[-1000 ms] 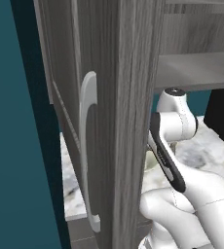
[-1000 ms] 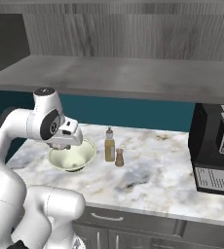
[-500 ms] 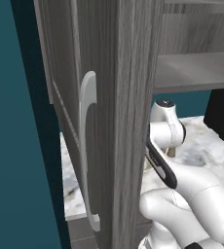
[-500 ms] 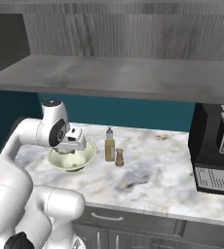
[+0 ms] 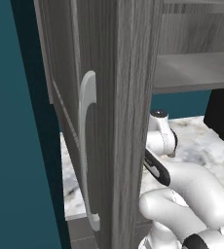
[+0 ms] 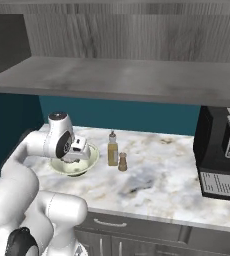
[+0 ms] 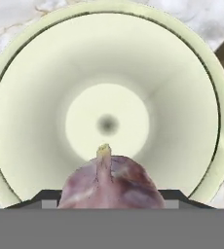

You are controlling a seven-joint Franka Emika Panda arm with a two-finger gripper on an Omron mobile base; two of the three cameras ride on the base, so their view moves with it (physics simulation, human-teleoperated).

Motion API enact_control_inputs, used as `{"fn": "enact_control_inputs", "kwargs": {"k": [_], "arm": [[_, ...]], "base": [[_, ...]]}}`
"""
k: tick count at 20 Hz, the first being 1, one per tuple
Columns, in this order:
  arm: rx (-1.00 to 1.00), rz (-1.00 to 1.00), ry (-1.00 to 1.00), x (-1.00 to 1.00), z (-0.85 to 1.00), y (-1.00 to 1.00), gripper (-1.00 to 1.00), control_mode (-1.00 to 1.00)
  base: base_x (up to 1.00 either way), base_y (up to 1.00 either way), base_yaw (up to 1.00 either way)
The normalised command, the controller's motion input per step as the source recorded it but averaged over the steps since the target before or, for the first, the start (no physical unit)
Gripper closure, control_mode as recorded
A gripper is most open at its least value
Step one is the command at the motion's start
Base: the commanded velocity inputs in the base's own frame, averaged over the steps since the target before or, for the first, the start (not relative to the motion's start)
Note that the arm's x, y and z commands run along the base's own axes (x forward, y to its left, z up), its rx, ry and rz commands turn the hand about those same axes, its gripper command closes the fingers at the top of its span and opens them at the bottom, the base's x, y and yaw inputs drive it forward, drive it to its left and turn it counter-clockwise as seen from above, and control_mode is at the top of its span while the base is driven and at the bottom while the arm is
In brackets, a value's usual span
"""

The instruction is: Retrieve the bottle and the shaker from the cabinet and place them next to the mixing bowl on the counter. Then add garlic from the fridge to the mixing bowl.

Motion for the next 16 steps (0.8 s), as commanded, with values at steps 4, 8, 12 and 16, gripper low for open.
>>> {"fn": "enact_control_inputs", "kwargs": {"k": [4,8,12,16], "arm": [[0.0,0.0,0.0,0.31,-0.33,0.04,1.0,-1.0],[0.0,0.01,0.0,0.2,-0.41,0.02,1.0,-1.0],[0.0,0.0,0.0,0.21,-0.28,0.02,1.0,-1.0],[0.0,0.0,0.05,0.15,-0.13,0.05,1.0,-1.0]], "base": [[0.0,0.0,0.0],[0.0,0.0,0.0],[0.0,0.0,0.0],[0.0,0.0,0.0]]}}
